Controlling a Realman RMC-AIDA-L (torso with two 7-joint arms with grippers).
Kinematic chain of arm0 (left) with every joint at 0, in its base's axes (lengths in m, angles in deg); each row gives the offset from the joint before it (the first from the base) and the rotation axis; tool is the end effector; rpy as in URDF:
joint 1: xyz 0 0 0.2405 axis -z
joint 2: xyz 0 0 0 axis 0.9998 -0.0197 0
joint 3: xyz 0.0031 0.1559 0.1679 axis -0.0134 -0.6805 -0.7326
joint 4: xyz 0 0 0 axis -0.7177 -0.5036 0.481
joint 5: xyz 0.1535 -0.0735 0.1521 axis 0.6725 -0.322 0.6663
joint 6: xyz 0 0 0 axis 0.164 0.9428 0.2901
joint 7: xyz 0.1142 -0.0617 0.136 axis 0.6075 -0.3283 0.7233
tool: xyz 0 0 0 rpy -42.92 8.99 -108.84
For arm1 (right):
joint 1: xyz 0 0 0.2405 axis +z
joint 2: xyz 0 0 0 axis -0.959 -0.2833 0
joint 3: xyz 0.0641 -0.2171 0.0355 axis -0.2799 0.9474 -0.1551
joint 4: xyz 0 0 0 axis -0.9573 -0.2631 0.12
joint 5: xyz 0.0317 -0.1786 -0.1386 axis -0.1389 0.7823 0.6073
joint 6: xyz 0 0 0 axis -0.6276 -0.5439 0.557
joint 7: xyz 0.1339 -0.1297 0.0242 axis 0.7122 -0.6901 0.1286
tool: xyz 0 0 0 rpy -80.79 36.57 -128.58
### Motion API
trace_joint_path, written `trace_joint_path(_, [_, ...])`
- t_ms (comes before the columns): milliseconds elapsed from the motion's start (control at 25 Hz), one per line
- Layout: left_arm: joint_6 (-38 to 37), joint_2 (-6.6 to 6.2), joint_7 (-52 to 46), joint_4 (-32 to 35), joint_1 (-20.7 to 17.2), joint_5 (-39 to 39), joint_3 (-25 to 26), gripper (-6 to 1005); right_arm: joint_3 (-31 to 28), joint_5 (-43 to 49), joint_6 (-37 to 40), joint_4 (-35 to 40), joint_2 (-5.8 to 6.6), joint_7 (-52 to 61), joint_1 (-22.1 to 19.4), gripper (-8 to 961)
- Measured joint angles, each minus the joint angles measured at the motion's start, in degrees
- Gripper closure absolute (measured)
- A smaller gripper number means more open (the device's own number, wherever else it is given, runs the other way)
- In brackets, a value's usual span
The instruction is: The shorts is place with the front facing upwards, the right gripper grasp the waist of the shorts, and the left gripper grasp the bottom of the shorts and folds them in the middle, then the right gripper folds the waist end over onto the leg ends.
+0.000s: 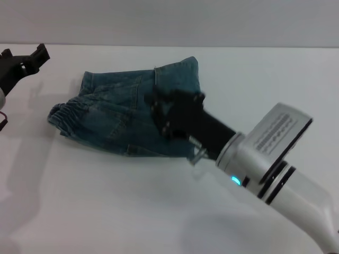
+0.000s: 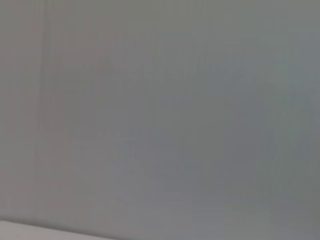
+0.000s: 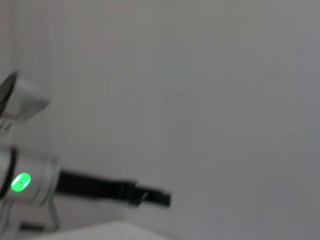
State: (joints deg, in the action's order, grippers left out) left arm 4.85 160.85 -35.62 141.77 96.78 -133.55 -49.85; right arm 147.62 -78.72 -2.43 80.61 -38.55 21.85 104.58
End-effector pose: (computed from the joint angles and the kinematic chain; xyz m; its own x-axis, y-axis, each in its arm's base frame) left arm -0.2696 0.4255 0.0315 0.5646 0.2942 0.7711 0.8084 -0.0091 -0.5885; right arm 0.1356 0.3310 -0.1646 0.7185 0.0238 -0.6951 -0.4532 -0.7421 -0.4939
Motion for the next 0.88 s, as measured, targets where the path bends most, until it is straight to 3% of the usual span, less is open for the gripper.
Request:
trace_joint_path(160, [-7.4,-0.02,0.0,0.3,-1.1,0.9,-4.6,170,2.3,1.1,-1.4,-1.0,-0.04,0.3,-0.2,861])
trace_joint_path(240, [-17.5,0.08,-0.4,-0.6,-2.2,2.9,-11.1,170,2.7,1.2,-2.2,-1.3,-0.09,0.3,-0.5,955])
trace_joint_path(320, [-28.5,0.07,-0.6,-3.1,-2.3,5.8,-17.9,170,3.0,1.2,-2.8,-1.7,-0.14,0.4,-1.0,955])
trace_joint_path(360, [-41.5,0.09,-0.9,-7.8,-1.4,10.1,-24.9,170,3.1,1.2,-2.9,-1.9,-0.16,0.4,-1.1,955])
trace_joint_path(520, [-57.5,0.18,-6.0,-16.3,2.0,15.8,-32.5,171,3.3,1.2,-3.8,-2.4,-0.17,0.5,-1.4,954])
trace_joint_path(760, [-62.8,0.37,-34.9,-28.0,6.1,24.1,-34.3,171,3.4,1.1,-6.3,-4.2,-0.16,3.3,-1.3,954])
trace_joint_path(880, [-64.1,0.54,-41.2,-32.4,7.1,26.5,-34.3,172,3.3,1.2,-6.8,-5.8,-0.09,5.6,-1.1,954])
